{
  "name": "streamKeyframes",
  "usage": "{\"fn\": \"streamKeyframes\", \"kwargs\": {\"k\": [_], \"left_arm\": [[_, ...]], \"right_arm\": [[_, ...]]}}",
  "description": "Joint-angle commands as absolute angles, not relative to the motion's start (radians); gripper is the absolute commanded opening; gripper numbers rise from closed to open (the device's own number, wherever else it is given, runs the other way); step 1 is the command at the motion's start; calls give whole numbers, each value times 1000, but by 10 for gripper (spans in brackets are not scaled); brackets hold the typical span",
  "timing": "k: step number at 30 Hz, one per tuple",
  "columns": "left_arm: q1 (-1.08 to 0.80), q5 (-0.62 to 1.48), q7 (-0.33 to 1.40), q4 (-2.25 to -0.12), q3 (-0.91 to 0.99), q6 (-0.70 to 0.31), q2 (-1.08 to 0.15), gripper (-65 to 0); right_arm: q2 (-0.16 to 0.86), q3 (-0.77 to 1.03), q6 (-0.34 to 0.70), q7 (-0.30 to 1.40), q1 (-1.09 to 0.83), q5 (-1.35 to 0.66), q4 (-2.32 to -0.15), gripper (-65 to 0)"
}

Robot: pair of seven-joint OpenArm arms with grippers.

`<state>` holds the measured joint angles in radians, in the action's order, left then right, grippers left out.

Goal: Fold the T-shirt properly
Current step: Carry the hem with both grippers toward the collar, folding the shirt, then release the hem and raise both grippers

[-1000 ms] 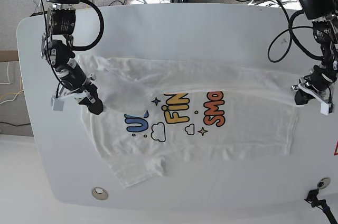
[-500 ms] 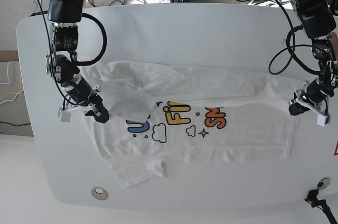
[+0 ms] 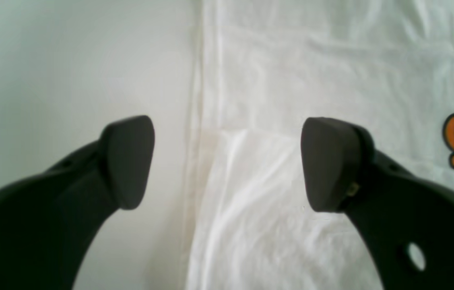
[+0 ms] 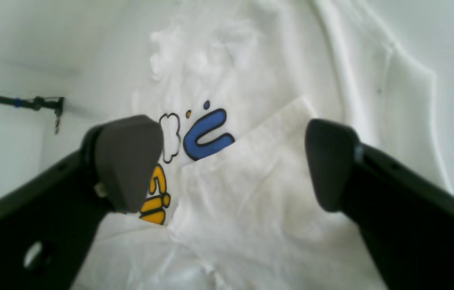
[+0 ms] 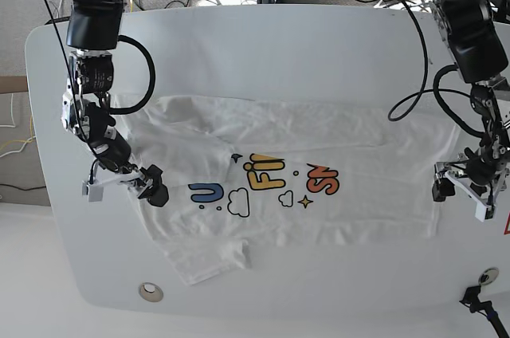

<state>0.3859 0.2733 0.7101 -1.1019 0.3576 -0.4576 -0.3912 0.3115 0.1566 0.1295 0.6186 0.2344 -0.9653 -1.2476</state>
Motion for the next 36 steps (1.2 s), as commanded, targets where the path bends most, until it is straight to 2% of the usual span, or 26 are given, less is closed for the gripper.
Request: {"fn": "streamKeyframes", "kwargs": {"k": [1,7,11,18,22,27,32,34,36], "left_arm": [[407,283,690,-1138,364,-456,-435,-110],[231,282,688,-1372,366,-458,-441,-110],[56,282,604,-1520,367,-458,-435,-110],[-180,280,432,-1613,367,-458,-417,-112],[-242,280,397,-1613,367,-458,-415,-112],[-266,280,397,-1613,369,-458,-414,-112],[-266,280,397,-1613,369,-458,-414,-112],[-266,280,397,-1613,369,-458,-415,-112],[-263,280,398,-1613,369,-458,-417,-112]], "right_arm": [[354,163,142,593,243,-952,-1343,-41],[438,170,142,636,96,-817,-1566,-41],[458,173,153,673,-13,-707,-1638,-41],[455,174,159,664,-127,-555,-1643,-41],[437,189,217,630,-125,-476,-1595,-48],[417,246,303,608,-94,-437,-1498,-108],[410,292,354,590,-90,-437,-1429,-128],[409,286,355,581,-94,-437,-1428,-167],[389,286,357,579,-97,-437,-1428,-251]]}}
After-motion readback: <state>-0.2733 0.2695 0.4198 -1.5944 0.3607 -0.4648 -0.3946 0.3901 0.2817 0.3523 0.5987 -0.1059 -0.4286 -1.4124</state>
